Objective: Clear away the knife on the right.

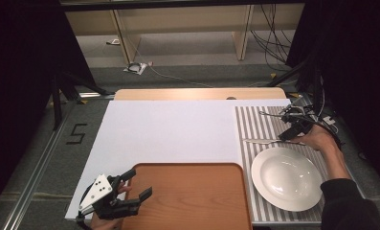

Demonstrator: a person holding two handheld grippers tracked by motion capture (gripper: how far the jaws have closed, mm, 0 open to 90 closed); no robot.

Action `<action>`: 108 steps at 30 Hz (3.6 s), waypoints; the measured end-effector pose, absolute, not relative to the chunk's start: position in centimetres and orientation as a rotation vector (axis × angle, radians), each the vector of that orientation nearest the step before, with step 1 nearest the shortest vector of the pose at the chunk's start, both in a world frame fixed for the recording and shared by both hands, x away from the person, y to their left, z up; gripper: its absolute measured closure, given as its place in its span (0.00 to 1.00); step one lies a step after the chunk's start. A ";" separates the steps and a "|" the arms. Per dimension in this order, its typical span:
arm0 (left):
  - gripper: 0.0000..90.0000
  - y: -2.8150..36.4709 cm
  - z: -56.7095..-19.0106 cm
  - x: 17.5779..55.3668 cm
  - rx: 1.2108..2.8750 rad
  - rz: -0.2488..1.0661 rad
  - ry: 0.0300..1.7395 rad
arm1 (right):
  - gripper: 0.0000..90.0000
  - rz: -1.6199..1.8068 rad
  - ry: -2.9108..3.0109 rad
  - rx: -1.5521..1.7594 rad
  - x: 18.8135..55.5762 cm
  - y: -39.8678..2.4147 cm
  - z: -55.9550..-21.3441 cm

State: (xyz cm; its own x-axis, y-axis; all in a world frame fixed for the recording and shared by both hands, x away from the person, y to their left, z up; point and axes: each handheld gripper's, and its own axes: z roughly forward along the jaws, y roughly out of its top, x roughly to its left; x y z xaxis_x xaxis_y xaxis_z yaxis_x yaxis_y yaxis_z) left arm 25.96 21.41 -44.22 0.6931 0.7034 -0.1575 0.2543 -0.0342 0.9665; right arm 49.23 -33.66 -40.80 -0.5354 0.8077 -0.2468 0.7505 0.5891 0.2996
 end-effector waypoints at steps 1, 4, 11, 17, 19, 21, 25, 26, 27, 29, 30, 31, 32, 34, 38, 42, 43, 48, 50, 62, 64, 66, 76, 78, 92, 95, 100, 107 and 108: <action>0.17 21.4 -44.2 25.9 1.607 0.431 0.799 | 0.34 0.185 2.487 1.270 49.6 -33.5 -41.2; 0.17 21.4 -44.2 25.9 1.607 0.431 0.798 | 0.34 0.151 2.502 1.272 49.9 -33.5 -41.5; 0.17 21.4 -44.2 25.9 1.610 0.428 0.796 | 0.37 0.097 2.535 1.275 50.7 -33.0 -42.4; 0.17 21.4 -44.2 25.9 1.611 0.427 0.795 | 0.40 0.015 2.587 1.260 51.2 -32.6 -43.3; 0.17 21.4 -44.2 25.9 1.609 0.428 0.795 | 0.42 0.005 2.604 1.253 51.4 -32.5 -43.5; 0.17 21.4 -44.2 25.9 1.609 0.428 0.796 | 0.43 -0.010 2.615 1.245 51.6 -32.5 -43.6; 0.17 21.4 -44.2 25.9 1.611 0.429 0.795 | 0.44 -0.035 2.628 1.243 51.8 -32.4 -43.7; 0.17 21.4 -44.2 25.9 1.611 0.430 0.794 | 0.45 -0.040 2.638 1.239 51.9 -32.3 -43.8; 0.17 21.4 -44.2 25.9 1.609 0.430 0.795 | 0.46 -0.040 2.635 1.246 51.9 -32.2 -43.9; 0.17 21.4 -44.2 25.9 1.609 0.430 0.794 | 0.47 -0.059 2.639 1.243 52.1 -32.1 -44.1; 0.17 21.4 -44.2 25.9 1.609 0.430 0.794 | 0.48 -0.074 2.648 1.238 52.1 -32.1 -44.2; 0.17 21.4 -44.2 25.9 1.609 0.430 0.794 | 0.49 -0.067 2.648 1.243 52.2 -32.1 -44.3; 0.17 21.4 -44.2 25.9 1.610 0.430 0.793 | 0.49 -0.067 2.648 1.243 52.2 -32.1 -44.3; 0.17 21.4 -44.2 25.9 1.609 0.431 0.793 | 0.50 -0.078 2.653 1.242 52.4 -32.1 -44.5; 0.17 21.4 -44.2 25.9 1.606 0.431 0.792 | 0.52 -0.098 2.669 1.235 52.8 -31.9 -44.7; 0.17 21.5 -44.2 25.9 1.603 0.430 0.794 | 0.54 -0.098 2.673 1.271 52.9 -32.0 -44.9; 0.17 21.4 -44.2 25.9 1.606 0.430 0.793 | 0.55 -0.096 2.685 1.270 52.9 -32.1 -44.9; 0.17 21.4 -44.2 25.9 1.609 0.428 0.792 | 0.55 -0.091 2.693 1.264 53.0 -32.1 -44.9; 0.17 21.4 -44.2 25.9 1.607 0.429 0.791 | 0.56 -0.091 2.694 1.270 53.0 -32.2 -44.9; 0.17 21.4 -44.2 25.9 1.606 0.430 0.791 | 0.65 -0.074 2.723 1.281 53.0 -32.2 -44.9; 0.17 21.4 -44.2 25.9 1.606 0.429 0.793 | 0.67 -0.076 2.726 1.278 53.0 -32.2 -44.9; 0.17 21.4 -44.2 25.9 1.607 0.430 0.793 | 0.68 -0.073 2.729 1.266 52.9 -32.2 -44.9; 0.17 21.5 -44.2 25.9 1.605 0.431 0.793 | 0.83 -0.090 2.780 1.214 52.9 -31.8 -44.9; 0.17 21.4 -44.2 25.9 1.607 0.432 0.792 | 0.85 -0.090 2.786 1.213 52.8 -31.7 -44.9; 0.17 21.5 -44.2 25.9 1.606 0.430 0.796 | 0.90 -0.096 2.749 1.092 52.2 -31.1 -44.7; 0.17 21.4 -44.2 25.9 1.607 0.429 0.798 | 0.90 -0.061 2.729 1.042 52.1 -31.0 -44.0; 0.17 21.4 -44.2 25.9 1.608 0.429 0.798 | 0.90 -0.043 2.671 0.967 51.9 -30.6 -42.9; 0.17 21.4 -44.2 25.9 1.607 0.432 0.797 | 0.90 0.066 2.569 0.891 50.9 -29.4 -40.3; 0.17 21.4 -44.2 25.9 1.607 0.432 0.797 | 0.90 0.066 2.569 0.891 50.9 -29.4 -40.3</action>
